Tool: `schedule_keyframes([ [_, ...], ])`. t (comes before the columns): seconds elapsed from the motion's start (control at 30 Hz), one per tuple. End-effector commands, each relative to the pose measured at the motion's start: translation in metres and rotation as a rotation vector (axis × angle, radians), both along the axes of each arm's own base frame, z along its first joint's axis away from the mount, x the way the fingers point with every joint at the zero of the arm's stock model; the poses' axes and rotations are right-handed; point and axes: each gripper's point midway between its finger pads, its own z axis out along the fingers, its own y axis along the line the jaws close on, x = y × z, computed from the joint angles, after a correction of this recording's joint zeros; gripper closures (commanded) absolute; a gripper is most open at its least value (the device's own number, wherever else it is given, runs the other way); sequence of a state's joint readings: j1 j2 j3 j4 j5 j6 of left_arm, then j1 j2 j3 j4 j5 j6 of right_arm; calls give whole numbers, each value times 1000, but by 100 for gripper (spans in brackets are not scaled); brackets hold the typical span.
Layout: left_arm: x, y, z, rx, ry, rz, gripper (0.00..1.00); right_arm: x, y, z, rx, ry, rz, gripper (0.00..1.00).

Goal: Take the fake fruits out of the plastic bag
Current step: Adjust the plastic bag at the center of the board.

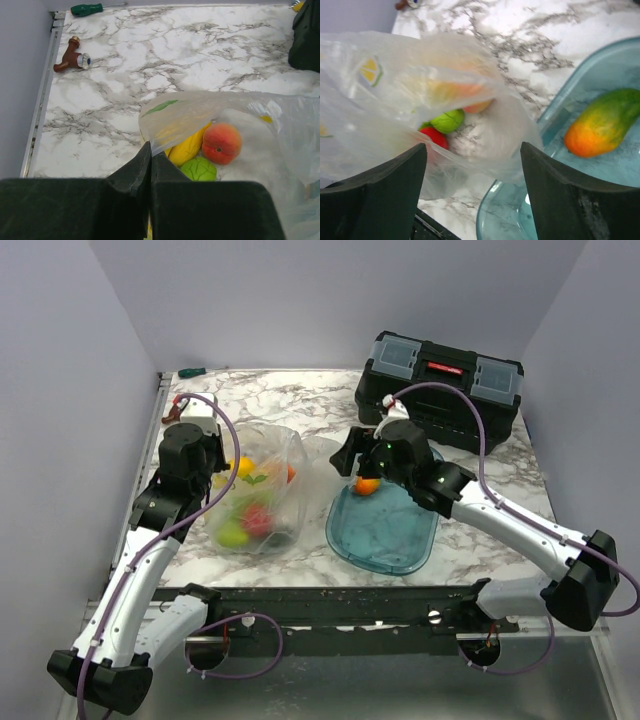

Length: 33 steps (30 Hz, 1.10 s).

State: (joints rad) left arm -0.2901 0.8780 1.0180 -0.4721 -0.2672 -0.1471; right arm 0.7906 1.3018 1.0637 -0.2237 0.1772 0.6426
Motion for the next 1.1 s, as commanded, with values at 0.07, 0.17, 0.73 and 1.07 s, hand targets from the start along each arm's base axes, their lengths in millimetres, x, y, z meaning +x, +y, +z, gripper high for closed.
schedule_keyframes([
  [0.07,0,-11,9,-38,-13,-54,100,-14,28,57,29,-128,252,16],
  [0.17,-1,-12,9,-39,-15,-56,100,-22,53,74,112,-198,387,7],
  [0.73,2,-14,5,-52,4,-56,100,-92,152,85,249,-189,854,88],
  [1.07,7,-3,-2,-46,52,20,100,-147,172,18,-220,-561,654,92],
])
